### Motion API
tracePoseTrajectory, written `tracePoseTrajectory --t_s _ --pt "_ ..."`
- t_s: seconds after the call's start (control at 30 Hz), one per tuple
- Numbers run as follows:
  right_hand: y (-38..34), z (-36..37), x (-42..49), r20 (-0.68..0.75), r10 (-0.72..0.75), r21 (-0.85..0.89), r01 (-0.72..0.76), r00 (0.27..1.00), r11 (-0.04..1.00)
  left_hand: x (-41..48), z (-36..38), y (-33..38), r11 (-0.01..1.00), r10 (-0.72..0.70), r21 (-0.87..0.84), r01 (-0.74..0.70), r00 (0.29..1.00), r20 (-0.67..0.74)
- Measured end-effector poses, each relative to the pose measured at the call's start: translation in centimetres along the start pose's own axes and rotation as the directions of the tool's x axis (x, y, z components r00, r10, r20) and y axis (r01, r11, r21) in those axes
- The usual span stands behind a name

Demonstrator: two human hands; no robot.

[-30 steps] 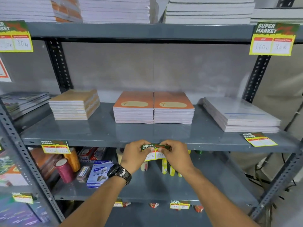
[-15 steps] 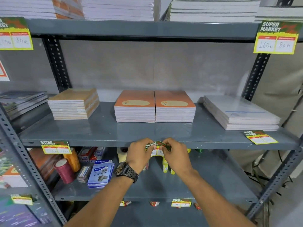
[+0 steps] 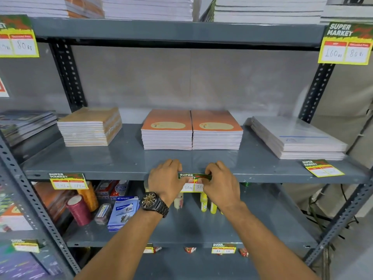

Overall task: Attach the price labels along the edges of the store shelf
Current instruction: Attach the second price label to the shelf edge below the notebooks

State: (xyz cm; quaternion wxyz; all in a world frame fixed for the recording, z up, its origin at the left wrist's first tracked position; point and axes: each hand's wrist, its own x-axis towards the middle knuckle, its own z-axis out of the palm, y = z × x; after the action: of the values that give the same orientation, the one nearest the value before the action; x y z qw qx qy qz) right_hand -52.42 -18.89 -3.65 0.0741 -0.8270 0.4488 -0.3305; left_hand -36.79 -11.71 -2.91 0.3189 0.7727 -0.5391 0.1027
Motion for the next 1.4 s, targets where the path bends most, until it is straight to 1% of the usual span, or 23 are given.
tracePoseTrajectory --t_s 0.1,0.17,0.33,0.4,0.53,0.6,0.7,0.8,0.9,1.03,1.13,1.2,1.27,1.3,1.4 --pt "0.0 0.0 0.3 -0.029 -0.023 -0.064 0.021 0.999 0.998 0.7 -0.5 -0.2 0.996 0.017 0.086 -0.020 0.999 0.036" --pt "-0.2 0.1 0.4 -0.014 -0.032 -0.100 0.030 0.999 0.995 0.9 -0.6 -0.4 0.997 0.030 0.068 -0.035 0.997 0.072" --pt "-1.0 0.4 0.9 -0.003 -0.013 -0.203 0.012 1.000 0.979 1.1 -0.9 -1.5 0.994 0.106 0.021 -0.109 0.989 0.101" --pt "-1.1 0.4 1.0 -0.007 -0.014 -0.203 0.013 1.000 0.979 1.1 -1.0 -1.9 0.990 0.135 0.021 -0.138 0.984 0.113" --pt "0.2 -0.4 1.1 0.038 -0.071 -0.118 0.075 0.997 0.990 1.3 -0.9 -2.4 0.983 0.179 0.015 -0.183 0.973 0.142" --pt "0.4 -0.7 1.3 0.051 -0.063 -0.102 0.068 0.997 0.992 1.3 -0.9 -2.5 0.980 0.195 0.019 -0.200 0.970 0.145" --pt "-0.1 -0.5 1.2 0.031 -0.052 -0.169 0.057 0.998 0.984 1.2 -0.8 -2.8 0.974 0.219 0.028 -0.226 0.965 0.144" --pt "-0.4 0.0 0.4 0.002 -0.079 -0.252 0.077 0.997 0.965 1.1 -0.7 -2.8 0.972 0.225 0.028 -0.231 0.963 0.146" --pt "-0.5 -0.2 0.2 0.012 -0.092 -0.289 0.092 0.996 0.953 0.8 -1.0 -2.7 0.972 0.223 0.041 -0.232 0.962 0.161" --pt "-0.3 -1.2 0.6 0.103 -0.117 -0.230 0.138 0.988 0.963 0.7 -1.6 -2.5 0.972 0.207 0.065 -0.226 0.953 0.220" --pt "0.9 -1.8 0.1 0.166 -0.169 -0.199 0.201 0.972 0.959 0.7 -2.0 -1.9 0.967 0.187 0.118 -0.224 0.945 0.268" --pt "1.8 -2.3 -0.3 0.212 -0.189 -0.101 0.214 0.959 0.972 0.7 -2.2 -1.4 0.962 0.160 0.173 -0.213 0.948 0.276" --pt "3.5 -3.3 -0.9 0.255 -0.203 0.042 0.199 0.945 0.979 0.6 -2.1 -0.2 0.948 0.122 0.253 -0.193 0.955 0.269" --pt "4.2 -3.8 -1.2 0.273 -0.216 0.086 0.200 0.937 0.976 0.6 -2.0 0.3 0.939 0.101 0.296 -0.177 0.961 0.256" --pt "7.7 -5.9 -1.9 0.330 -0.238 0.116 0.211 0.913 0.970 0.3 -1.4 1.9 0.910 0.063 0.391 -0.139 0.978 0.200"
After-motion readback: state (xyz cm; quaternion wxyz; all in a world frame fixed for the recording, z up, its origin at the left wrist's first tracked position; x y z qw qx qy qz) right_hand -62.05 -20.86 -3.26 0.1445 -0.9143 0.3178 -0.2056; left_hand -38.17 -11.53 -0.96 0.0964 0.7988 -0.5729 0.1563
